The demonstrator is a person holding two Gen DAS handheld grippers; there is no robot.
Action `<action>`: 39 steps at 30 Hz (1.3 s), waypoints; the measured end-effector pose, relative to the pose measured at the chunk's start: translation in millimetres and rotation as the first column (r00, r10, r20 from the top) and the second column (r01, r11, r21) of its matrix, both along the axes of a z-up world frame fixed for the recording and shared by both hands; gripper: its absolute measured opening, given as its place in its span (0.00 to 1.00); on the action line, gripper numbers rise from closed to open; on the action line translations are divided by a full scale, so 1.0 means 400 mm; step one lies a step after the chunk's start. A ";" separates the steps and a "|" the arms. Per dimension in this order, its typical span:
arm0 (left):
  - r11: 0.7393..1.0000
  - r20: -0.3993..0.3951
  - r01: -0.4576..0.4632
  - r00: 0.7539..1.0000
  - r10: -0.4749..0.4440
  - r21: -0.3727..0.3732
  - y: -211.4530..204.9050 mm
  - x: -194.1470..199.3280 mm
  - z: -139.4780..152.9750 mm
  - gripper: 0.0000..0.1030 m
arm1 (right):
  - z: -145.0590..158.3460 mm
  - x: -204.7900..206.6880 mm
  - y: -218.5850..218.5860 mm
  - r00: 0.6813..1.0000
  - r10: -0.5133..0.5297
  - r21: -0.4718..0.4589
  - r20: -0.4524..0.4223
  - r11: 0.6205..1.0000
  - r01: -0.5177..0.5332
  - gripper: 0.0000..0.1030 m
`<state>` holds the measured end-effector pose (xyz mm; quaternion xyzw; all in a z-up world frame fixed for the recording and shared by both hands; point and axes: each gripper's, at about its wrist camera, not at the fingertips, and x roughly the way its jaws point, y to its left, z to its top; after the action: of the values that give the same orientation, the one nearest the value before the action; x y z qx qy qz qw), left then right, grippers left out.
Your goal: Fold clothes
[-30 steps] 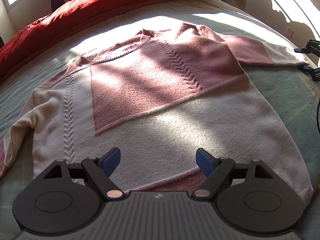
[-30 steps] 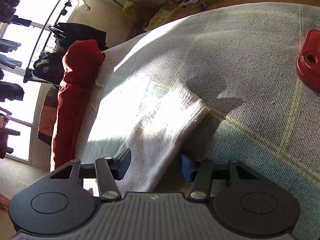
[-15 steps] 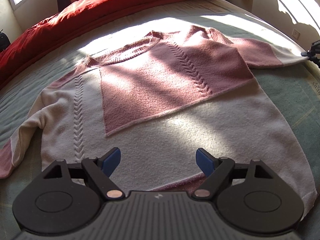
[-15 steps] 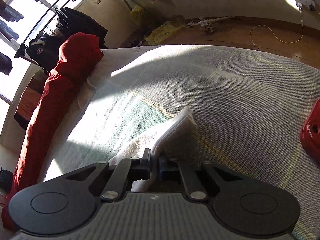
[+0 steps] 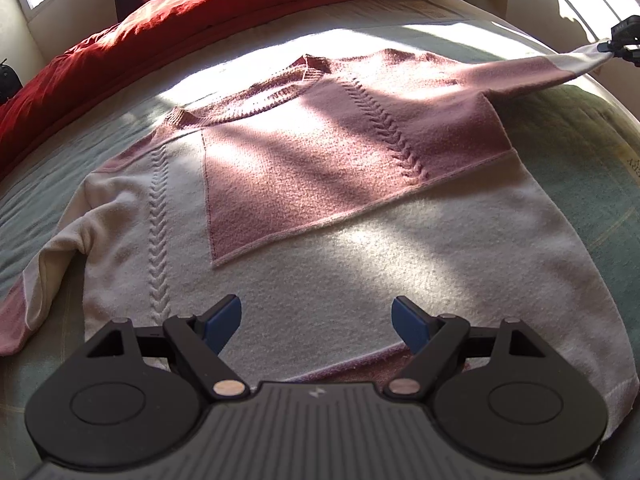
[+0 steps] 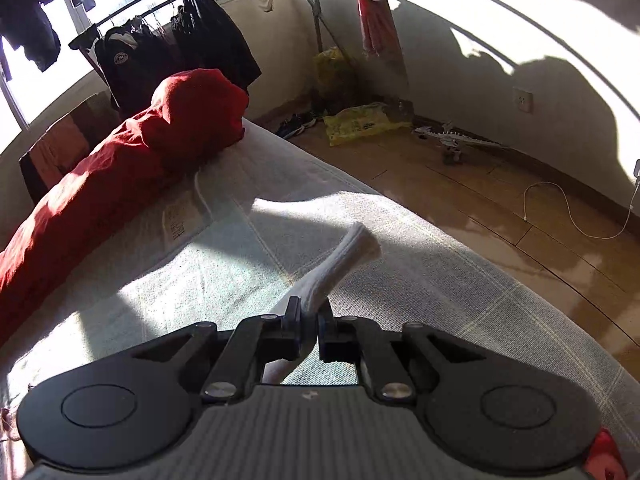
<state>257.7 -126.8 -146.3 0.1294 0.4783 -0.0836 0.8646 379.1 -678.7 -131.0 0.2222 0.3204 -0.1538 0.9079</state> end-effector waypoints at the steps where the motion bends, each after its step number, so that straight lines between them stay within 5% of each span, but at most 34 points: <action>1: 1.000 0.000 -0.001 1.000 0.001 -0.001 0.002 0.000 0.000 0.80 | -0.005 0.005 0.003 1.000 0.004 -0.019 -0.013 1.000 -0.004 0.09; 6: 1.000 -0.006 -0.005 1.000 0.005 -0.003 0.010 -0.001 -0.004 0.80 | -0.085 0.006 -0.003 0.993 -0.007 -0.049 -0.117 0.999 0.002 0.09; 10: 1.000 -0.010 -0.006 1.000 0.006 -0.006 0.014 -0.003 -0.004 0.80 | -0.162 -0.007 -0.013 0.976 -0.039 -0.024 -0.214 0.999 0.035 0.19; 18: 1.000 -0.008 0.012 1.000 -0.012 -0.016 0.001 -0.010 0.001 0.80 | -0.081 -0.067 -0.024 0.980 -0.079 -0.015 -0.181 0.997 0.078 0.28; 24: 0.999 -0.011 0.035 0.999 -0.036 -0.022 -0.018 -0.018 -0.003 0.80 | 0.012 -0.025 0.048 0.993 0.064 0.028 -0.096 0.998 -0.061 0.31; 27: 0.999 -0.008 0.041 0.999 -0.041 -0.017 -0.016 -0.021 -0.003 0.80 | 0.000 0.042 0.105 0.984 0.150 0.112 -0.097 0.984 -0.139 0.32; 32: 1.000 -0.012 0.014 1.000 -0.014 -0.012 0.005 -0.010 -0.007 0.80 | -0.058 0.131 0.246 0.939 0.332 0.296 -0.087 0.909 -0.294 0.32; 39: 1.000 -0.017 0.003 1.000 -0.003 -0.017 0.021 0.003 -0.020 0.80 | -0.160 0.137 0.347 0.891 0.379 0.258 -0.249 0.913 -0.316 0.34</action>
<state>258.9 -118.5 -154.4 0.1222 0.4849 -0.0900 0.8613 433.8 -539.7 -194.8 0.2304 0.5009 0.0154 0.8342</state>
